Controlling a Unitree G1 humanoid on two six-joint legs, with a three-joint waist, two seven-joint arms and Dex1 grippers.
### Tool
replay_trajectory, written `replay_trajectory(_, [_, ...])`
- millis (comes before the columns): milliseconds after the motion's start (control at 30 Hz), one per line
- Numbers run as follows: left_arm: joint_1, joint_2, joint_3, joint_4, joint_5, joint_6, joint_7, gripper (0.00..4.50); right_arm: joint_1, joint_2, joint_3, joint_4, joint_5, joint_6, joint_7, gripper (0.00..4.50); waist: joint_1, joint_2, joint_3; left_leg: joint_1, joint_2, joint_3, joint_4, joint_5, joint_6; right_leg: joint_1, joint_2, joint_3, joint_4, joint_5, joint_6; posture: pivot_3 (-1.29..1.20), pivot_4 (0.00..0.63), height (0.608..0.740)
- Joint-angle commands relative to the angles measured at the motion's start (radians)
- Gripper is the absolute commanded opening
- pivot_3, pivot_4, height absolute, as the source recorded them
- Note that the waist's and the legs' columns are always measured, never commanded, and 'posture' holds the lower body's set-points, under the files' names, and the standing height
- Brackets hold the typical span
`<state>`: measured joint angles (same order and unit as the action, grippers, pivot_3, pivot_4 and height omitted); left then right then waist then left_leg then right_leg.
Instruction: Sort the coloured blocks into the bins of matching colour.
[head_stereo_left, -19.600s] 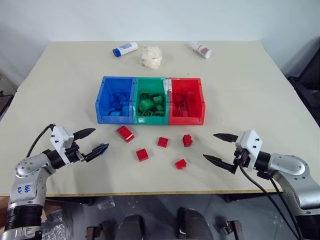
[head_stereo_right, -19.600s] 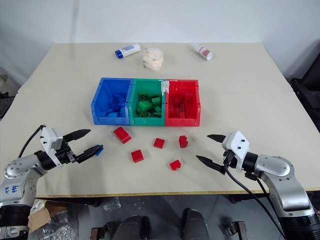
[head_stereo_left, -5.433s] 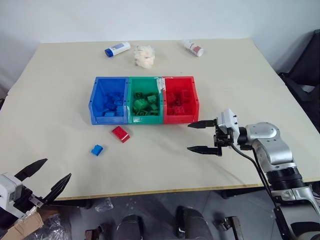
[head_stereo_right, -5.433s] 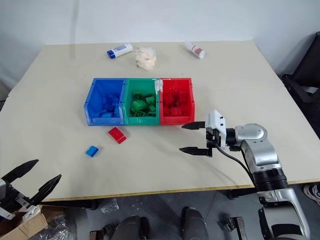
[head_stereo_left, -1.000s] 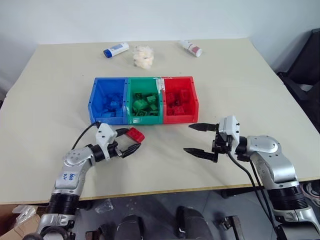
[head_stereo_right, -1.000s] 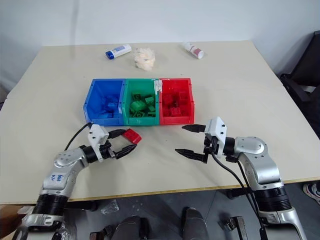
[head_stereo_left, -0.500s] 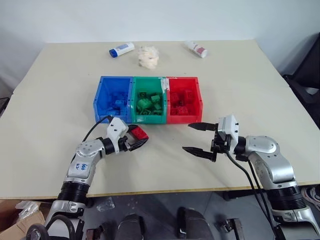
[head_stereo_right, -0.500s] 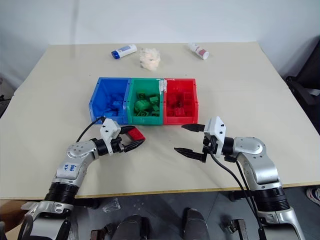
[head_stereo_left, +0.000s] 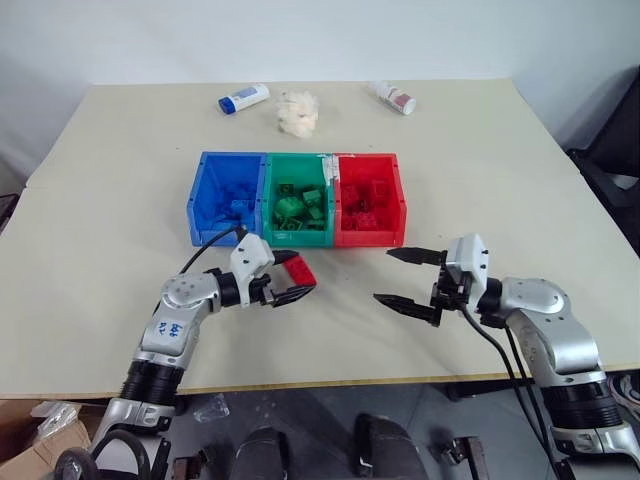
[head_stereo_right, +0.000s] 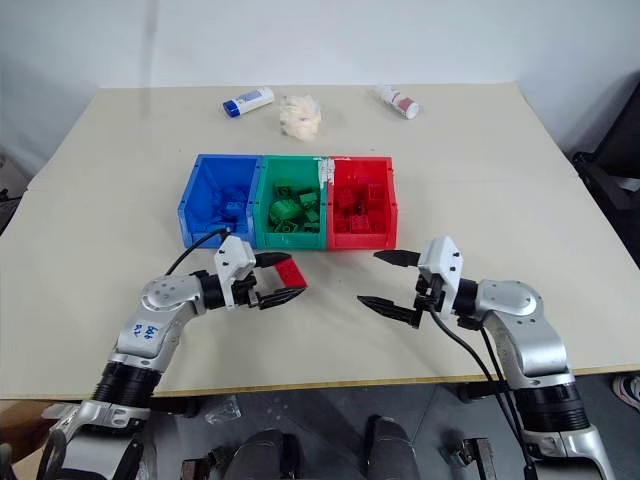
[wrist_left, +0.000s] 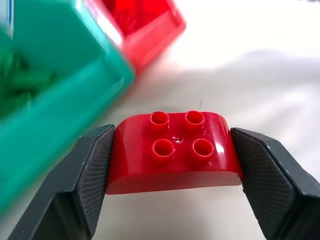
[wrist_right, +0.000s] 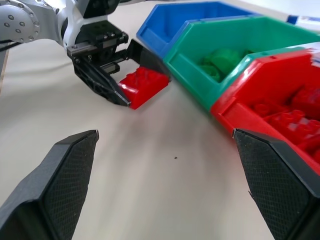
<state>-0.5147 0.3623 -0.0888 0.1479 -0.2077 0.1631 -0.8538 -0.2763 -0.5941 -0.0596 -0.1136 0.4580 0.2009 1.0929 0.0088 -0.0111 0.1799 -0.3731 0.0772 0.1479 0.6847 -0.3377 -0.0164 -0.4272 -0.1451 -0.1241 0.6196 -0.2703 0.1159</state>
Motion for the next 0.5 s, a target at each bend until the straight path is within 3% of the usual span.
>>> replay_trajectory(33, [-0.105,-0.055,-0.004,0.042,0.017,-0.066,0.049,3.4,0.036,-0.019,-0.073,-0.074,0.033,-0.005,-0.04,4.5,0.004,0.0,0.0,0.0,0.0,0.0,0.0,0.0,0.0,0.0,0.0,0.0,0.0,0.0,0.0,0.0,0.15,0.74])
replay_trajectory(267, [-0.286,-0.155,-0.01,0.246,0.039,-0.181,0.078,3.4,0.095,0.008,-0.177,-0.158,0.085,0.011,-0.164,4.5,0.003,0.0,0.0,0.0,-0.001,0.001,0.0,0.0,0.0,0.0,0.001,0.001,-0.002,0.001,0.001,0.0,0.15,0.74])
replay_trajectory(400, [-0.482,-0.243,-0.012,0.541,0.079,-0.324,0.099,3.4,0.164,0.027,-0.204,-0.232,0.08,-0.005,-0.226,4.5,0.015,-0.001,0.001,-0.001,-0.001,0.001,0.0,0.0,0.0,0.0,0.001,0.001,-0.004,0.001,0.001,0.0,0.15,0.74])
replay_trajectory(500, [-0.601,-0.275,0.012,0.761,0.109,-0.429,0.145,4.34,0.191,0.04,-0.209,-0.274,0.079,-0.007,-0.263,4.5,0.017,-0.002,0.001,-0.004,-0.002,0.001,0.0,0.001,0.002,0.001,0.001,0.001,-0.011,0.002,0.003,0.0,0.15,0.74])
